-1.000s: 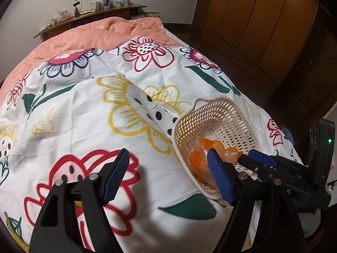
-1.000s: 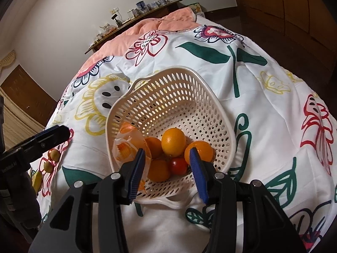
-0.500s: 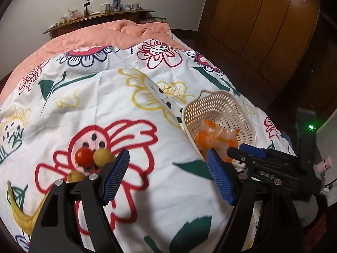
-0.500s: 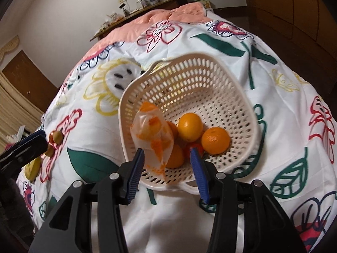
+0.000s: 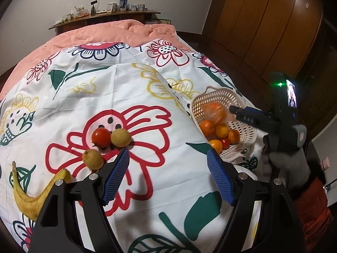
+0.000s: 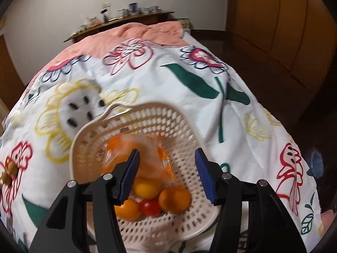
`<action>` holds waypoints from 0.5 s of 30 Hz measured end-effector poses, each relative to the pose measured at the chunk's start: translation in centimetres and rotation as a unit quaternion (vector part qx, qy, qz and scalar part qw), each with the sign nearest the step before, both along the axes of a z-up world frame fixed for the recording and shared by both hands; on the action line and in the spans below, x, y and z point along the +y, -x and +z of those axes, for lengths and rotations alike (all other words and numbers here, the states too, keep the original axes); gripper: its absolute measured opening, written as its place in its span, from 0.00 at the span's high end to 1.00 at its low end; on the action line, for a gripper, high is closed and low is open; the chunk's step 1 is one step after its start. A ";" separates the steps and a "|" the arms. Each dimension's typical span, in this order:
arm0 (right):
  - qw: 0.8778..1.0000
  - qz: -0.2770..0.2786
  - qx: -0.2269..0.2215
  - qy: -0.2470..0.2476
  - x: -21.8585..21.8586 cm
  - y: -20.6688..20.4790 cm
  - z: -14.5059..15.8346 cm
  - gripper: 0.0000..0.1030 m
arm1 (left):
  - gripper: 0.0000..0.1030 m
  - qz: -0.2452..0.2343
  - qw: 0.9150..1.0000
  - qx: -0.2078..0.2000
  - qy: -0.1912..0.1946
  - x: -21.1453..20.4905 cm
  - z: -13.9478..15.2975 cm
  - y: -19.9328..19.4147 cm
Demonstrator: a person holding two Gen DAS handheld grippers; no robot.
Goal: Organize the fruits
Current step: 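Move the left gripper back to the pile and grasp a yellow-green pear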
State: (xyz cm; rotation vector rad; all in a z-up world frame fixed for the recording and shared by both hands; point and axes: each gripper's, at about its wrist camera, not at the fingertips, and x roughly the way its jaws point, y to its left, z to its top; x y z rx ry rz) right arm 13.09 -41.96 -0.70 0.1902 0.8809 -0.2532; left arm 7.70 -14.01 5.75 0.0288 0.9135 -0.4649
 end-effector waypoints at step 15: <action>0.999 0.031 -0.029 -0.030 2.2 2.0 2.5 0.47 | 0.25 0.040 0.999 -0.020 -0.003 3.4 0.5 0.7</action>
